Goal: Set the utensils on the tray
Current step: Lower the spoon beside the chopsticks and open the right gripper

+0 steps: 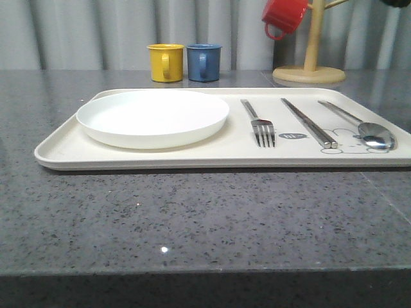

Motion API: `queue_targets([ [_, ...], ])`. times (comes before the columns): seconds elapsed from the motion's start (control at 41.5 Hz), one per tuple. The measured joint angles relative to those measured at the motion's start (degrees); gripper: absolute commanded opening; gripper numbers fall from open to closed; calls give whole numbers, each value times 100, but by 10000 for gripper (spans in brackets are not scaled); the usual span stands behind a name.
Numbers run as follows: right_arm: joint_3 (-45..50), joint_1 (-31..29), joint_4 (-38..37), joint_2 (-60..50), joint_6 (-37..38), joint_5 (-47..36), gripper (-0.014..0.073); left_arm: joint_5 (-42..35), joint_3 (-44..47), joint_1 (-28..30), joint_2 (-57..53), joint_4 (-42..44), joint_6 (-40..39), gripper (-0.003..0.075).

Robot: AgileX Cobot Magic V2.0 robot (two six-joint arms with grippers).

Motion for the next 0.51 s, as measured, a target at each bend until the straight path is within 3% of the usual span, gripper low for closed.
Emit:
queue_targets([
  [0.048, 29, 0, 0, -140, -49, 0, -115, 0, 0, 0, 0, 0, 0, -19],
  [0.241, 797, 0, 0, -928, -227, -107, -113, 0, 0, 0, 0, 0, 0, -19],
  [0.506, 2678, 0, 0, -2655, -534, -1468, -113, 0, 0, 0, 0, 0, 0, -19],
])
